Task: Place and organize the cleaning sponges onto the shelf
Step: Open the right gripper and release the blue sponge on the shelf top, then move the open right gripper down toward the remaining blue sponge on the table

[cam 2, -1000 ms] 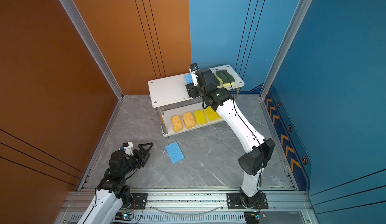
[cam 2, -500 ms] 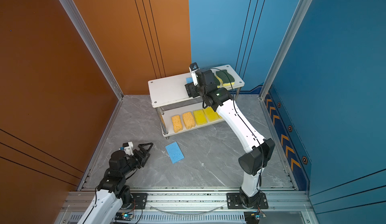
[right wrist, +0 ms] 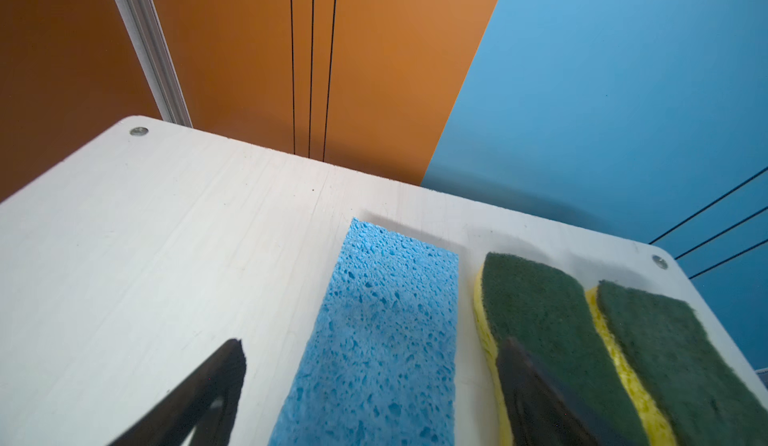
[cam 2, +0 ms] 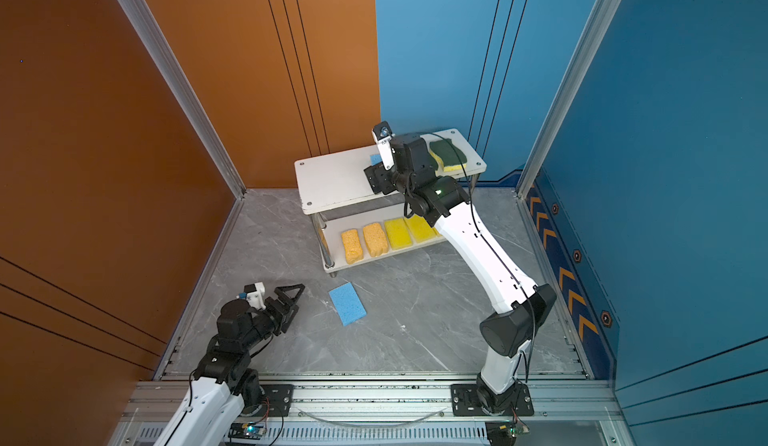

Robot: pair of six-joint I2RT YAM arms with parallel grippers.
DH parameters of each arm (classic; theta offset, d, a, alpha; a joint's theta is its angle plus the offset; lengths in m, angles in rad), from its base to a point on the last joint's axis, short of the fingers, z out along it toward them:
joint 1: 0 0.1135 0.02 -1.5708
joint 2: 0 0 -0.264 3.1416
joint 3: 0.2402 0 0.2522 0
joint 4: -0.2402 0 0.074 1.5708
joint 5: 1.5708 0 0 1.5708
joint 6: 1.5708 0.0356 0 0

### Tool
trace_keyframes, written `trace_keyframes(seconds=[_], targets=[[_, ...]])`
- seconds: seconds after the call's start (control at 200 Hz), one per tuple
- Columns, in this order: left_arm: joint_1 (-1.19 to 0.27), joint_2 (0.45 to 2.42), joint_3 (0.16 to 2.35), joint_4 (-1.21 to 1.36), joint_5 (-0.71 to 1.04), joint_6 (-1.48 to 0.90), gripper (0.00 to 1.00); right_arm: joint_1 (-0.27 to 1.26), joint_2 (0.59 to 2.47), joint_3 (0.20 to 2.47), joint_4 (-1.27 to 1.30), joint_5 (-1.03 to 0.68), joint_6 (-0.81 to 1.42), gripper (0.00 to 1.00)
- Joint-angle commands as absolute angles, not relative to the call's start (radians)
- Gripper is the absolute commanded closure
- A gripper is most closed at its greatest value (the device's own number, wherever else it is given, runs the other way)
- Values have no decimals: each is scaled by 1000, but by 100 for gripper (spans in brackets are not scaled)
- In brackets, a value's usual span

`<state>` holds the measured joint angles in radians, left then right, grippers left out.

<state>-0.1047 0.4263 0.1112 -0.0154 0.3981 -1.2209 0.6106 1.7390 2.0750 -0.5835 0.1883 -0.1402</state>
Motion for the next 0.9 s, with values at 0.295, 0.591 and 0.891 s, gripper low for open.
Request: trace_keyframes(seconds=[0.295,0.591,0.891], targets=[[-96,446,114,5,408,-1218,2,729,1493,1849,-641,252,-107,0],[-97,508,151,26,414,-1204,2,776,1333,1591,-700,143,34,0],[-97,524,160,26,402,-1199,2,793,1266,1313,-595,18,221,0]])
